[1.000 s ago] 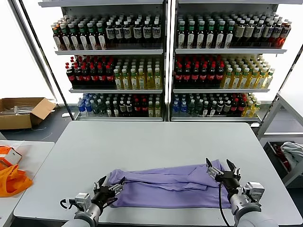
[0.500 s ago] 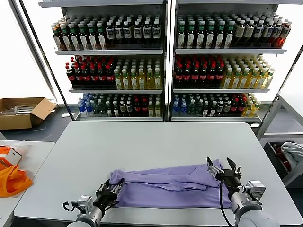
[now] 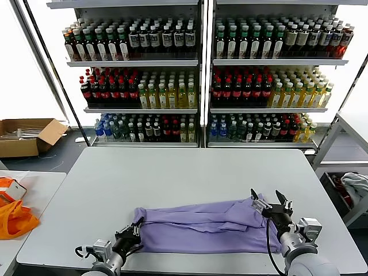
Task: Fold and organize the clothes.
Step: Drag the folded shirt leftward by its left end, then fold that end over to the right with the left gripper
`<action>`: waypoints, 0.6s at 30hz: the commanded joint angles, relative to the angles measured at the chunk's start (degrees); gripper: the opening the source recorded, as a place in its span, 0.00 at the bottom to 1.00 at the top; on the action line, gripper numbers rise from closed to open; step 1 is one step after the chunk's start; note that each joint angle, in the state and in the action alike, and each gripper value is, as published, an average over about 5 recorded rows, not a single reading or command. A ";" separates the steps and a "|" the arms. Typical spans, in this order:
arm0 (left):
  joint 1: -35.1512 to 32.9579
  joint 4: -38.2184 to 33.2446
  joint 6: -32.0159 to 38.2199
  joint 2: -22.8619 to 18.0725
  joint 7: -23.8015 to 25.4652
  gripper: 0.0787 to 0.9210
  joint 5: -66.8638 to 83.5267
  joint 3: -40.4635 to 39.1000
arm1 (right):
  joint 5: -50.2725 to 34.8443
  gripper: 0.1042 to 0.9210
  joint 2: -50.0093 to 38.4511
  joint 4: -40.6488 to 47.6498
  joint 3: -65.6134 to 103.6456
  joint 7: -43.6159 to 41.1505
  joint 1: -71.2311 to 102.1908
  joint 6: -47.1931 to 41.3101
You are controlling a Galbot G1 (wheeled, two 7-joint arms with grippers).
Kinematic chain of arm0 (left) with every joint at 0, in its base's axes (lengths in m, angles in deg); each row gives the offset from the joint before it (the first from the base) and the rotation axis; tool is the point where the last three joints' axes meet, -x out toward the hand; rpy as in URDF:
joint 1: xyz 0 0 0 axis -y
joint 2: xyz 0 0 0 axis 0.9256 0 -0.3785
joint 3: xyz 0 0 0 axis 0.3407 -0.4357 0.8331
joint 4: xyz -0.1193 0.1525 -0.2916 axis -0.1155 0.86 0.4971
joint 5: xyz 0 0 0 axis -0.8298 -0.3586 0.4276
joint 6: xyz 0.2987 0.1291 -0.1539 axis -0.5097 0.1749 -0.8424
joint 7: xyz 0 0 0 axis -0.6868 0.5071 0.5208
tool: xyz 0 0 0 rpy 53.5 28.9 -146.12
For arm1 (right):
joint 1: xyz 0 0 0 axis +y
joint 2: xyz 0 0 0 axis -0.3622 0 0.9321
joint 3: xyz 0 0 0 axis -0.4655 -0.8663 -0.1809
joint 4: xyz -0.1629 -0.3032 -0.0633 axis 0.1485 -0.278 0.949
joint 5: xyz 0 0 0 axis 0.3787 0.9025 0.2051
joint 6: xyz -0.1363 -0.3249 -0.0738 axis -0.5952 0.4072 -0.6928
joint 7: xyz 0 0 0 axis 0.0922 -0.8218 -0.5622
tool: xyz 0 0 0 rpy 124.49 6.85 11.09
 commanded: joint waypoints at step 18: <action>7.11 8.41 1.91 27.76 2.15 0.03 14.27 34.02 | -0.45 0.88 -0.13 2.37 -1.08 0.09 -3.32 0.35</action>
